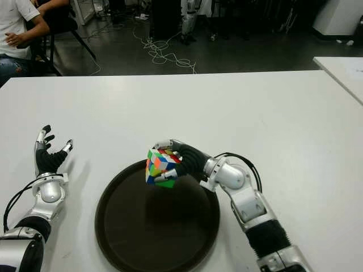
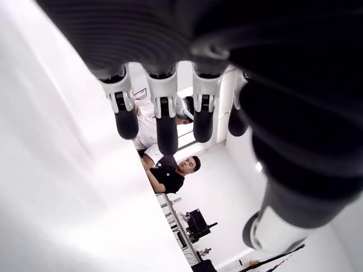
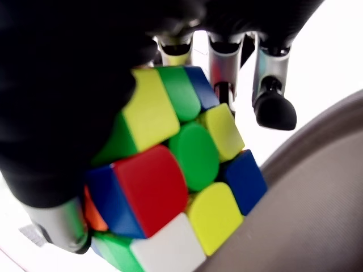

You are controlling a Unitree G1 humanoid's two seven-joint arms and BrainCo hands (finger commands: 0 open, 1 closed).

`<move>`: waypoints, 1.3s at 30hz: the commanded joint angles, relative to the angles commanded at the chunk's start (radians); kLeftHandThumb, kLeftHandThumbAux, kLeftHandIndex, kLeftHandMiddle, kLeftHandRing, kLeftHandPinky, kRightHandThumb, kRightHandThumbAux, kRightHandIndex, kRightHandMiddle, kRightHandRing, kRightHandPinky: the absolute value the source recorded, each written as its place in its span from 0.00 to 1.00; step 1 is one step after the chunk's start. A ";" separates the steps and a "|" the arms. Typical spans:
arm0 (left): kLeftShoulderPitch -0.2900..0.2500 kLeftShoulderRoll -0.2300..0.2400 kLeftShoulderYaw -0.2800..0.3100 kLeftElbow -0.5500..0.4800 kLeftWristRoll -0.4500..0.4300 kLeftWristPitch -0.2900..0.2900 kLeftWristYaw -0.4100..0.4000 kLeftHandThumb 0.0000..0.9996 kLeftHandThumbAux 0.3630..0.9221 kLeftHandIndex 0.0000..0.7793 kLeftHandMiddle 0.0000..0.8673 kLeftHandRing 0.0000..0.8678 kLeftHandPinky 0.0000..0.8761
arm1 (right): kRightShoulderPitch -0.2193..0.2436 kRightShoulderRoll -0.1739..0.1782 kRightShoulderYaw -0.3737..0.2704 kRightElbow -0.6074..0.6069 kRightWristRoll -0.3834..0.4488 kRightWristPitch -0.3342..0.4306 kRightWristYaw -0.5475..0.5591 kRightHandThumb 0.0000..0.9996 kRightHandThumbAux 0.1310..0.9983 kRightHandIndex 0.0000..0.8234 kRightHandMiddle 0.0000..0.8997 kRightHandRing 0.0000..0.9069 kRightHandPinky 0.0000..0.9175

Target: Pick up the Rubik's Cube and put it in the plate

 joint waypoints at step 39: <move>0.002 0.001 -0.013 -0.002 0.014 -0.018 0.016 0.00 0.68 0.16 0.16 0.16 0.12 | -0.109 -0.138 0.150 -0.001 -0.280 -0.105 0.036 0.16 0.85 0.91 0.95 0.95 0.93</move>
